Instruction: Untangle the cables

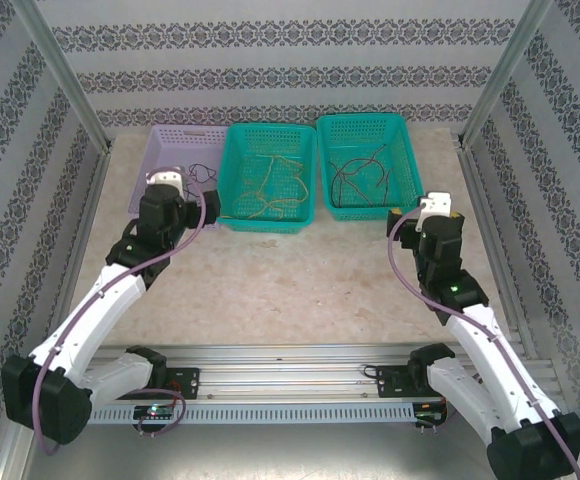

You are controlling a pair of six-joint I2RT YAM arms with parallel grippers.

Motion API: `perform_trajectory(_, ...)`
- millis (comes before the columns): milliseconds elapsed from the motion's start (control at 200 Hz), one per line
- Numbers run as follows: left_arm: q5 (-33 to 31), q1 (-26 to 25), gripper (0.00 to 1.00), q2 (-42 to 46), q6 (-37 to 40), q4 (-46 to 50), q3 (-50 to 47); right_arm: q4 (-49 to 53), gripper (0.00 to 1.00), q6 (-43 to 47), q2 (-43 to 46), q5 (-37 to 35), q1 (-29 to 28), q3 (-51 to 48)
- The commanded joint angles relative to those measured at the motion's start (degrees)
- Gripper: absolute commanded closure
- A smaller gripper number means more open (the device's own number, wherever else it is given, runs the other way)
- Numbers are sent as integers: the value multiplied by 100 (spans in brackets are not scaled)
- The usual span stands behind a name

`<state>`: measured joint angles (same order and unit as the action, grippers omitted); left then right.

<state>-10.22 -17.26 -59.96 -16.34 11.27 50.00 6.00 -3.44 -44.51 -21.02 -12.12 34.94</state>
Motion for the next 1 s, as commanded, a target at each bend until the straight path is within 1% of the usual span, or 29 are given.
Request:
perform_trajectory(0,-98,-34,0,346,271,-63,-282,-1039,2,-67,22,61,320,-300)
perform_trajectory(120,226,-28,0,541,406,-250,-649,-1428,2,-127,-378,266,577,-535)
perform_trajectory(170,130,-33,0,611,326,-293,-777,-1670,2,-78,-596,241,586,-617)
perform_trajectory(270,-155,-39,0,658,256,-229,-834,-2489,2,-86,-1067,190,606,-987)
perform_trajectory(395,-315,-25,0,599,306,-195,-911,-3667,2,-187,-1725,148,694,-1472)
perform_trajectory(450,-344,-32,0,574,290,-211,-956,-4044,2,-185,-2053,116,706,-1490)
perform_trajectory(485,-357,-29,0,571,289,-213,-973,-4269,2,-173,-2216,171,711,-1673)
perform_trajectory(525,-363,-38,0,579,293,-221,-1013,-4581,2,-107,-2426,372,728,-1732)
perform_trajectory(590,-442,-32,0,591,264,-230,-1079,-5025,2,-65,-2802,486,767,-1770)
perform_trajectory(620,-476,-32,0,599,263,-230,-1103,-5040,2,-64,-2942,438,769,-1699)
perform_trajectory(664,-547,-32,0,597,287,-221,-1139,-4890,2,-55,-2922,561,770,-1614)
perform_trajectory(709,-624,-37,0,604,280,-232,-1195,-5059,2,-1,-3044,561,798,-1611)
perform_trajectory(744,-693,-40,0,613,287,-260,-1239,-5105,2,27,-3075,694,856,-1618)
perform_trajectory(794,-765,-37,0,609,323,-303,-1304,-5789,2,-29,-3332,777,980,-1825)
perform_trajectory(859,-761,-37,0,591,402,-378,-1381,-7061,2,-190,-3919,1035,1183,-2125)
perform_trajectory(879,-744,-33,0,582,446,-408,-1399,-7034,2,-196,-3980,1245,1225,-2116)
perform_trajectory(899,-758,-37,0,578,468,-441,-1428,-6719,2,-171,-3967,1421,1262,-2064)
perform_trajectory(914,-762,-41,0,566,485,-463,-1442,-6633,2,-167,-3998,1412,1261,-2009)
perform_trajectory(964,-859,-29,0,541,515,-533,-1501,-7093,2,-145,-4285,1331,1248,-2023)
perform_trajectory(994,-912,-26,0,515,553,-555,-1531,-7024,2,-156,-4305,1276,1242,-1955)
